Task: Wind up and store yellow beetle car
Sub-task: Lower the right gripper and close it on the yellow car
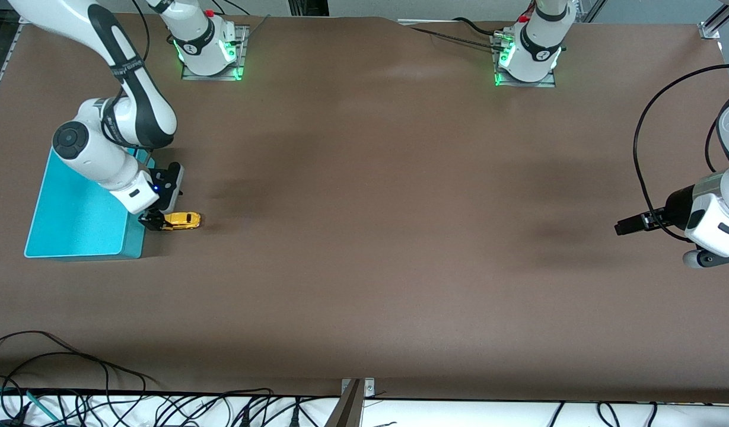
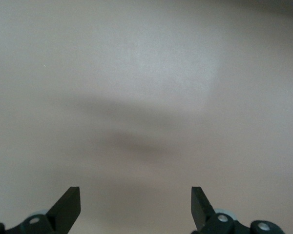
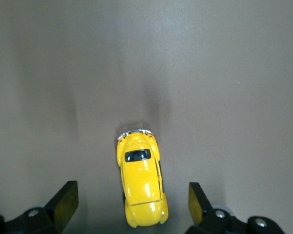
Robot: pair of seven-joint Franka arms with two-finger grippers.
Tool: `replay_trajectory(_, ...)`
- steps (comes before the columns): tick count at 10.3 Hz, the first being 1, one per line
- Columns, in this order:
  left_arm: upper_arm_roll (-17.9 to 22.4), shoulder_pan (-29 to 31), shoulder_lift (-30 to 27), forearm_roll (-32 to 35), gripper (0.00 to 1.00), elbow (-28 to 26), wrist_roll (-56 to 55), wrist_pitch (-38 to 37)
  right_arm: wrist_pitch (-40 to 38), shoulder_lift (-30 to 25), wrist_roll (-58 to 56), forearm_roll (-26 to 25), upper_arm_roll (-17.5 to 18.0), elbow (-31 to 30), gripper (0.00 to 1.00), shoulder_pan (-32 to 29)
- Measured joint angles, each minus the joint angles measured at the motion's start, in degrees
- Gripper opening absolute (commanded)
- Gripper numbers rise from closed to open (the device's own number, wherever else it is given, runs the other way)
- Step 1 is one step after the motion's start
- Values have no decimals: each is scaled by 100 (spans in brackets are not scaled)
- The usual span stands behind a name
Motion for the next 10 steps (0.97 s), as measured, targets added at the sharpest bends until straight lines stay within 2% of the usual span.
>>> replay_trajectory(6,0,0,0,0,100,0,1,-3,472,412,-41,0,0,6,100,-32)
replay_trajectory(7,0,0,0,0,100,0,1,-3,475,422,-41,0,0,6,96,-33)
replay_trajectory(10,0,0,0,0,100,0,1,-3,480,437,-45,0,0,6,69,-34)
